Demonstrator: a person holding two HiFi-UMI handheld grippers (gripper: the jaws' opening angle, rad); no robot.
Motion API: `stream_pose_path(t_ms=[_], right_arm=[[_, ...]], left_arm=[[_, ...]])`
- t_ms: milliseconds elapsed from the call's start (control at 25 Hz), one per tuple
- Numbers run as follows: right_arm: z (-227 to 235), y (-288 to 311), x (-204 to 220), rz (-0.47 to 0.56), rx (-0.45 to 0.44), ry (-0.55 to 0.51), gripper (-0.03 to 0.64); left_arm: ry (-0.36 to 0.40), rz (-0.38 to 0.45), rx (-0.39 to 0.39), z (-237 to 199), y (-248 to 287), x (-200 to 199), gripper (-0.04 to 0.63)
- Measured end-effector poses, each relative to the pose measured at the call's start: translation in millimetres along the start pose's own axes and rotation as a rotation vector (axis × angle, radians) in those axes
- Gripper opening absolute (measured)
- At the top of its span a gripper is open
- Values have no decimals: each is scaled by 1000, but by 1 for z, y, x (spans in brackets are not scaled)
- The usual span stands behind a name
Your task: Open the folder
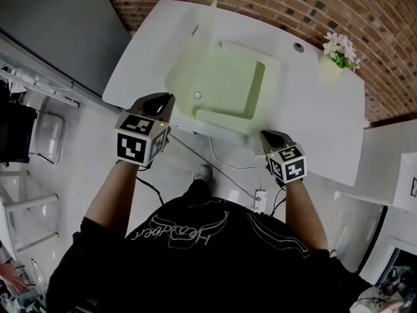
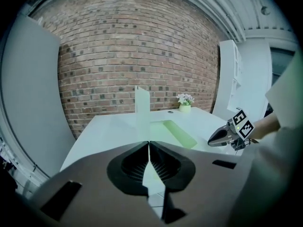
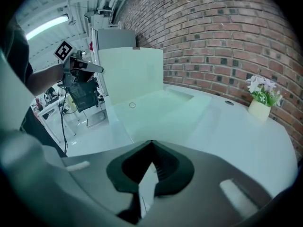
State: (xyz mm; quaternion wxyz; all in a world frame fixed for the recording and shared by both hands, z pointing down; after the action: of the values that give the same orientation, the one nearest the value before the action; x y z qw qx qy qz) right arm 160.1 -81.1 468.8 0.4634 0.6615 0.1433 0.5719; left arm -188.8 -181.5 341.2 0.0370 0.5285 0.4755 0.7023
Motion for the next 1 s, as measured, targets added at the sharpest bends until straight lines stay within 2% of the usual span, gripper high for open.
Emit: stream_pose_path(t_ms=[360, 720, 1000], right_arm=[[-1, 0, 0, 2, 18, 8, 3], [-3, 0, 1, 22, 38, 37, 3], [-4, -1, 3, 33, 43, 56, 3]], left_arm=[[-138, 3, 10, -30, 1, 16, 8], [-198, -15, 18, -56, 5, 30, 8], [-305, -24, 61, -82, 12, 48, 8]])
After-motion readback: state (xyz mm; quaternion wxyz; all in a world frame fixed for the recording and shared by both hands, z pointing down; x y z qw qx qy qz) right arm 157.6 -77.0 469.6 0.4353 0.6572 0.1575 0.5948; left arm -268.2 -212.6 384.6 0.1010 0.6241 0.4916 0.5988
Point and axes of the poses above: the fingertips, and each gripper's own axes: y forward along the fingers, z to its right, x out of its underside, the point moved 10 cm from there along -y, backward along the fingers, and after that the axes turned 9 degrees about -z, right-handed, at the moved point
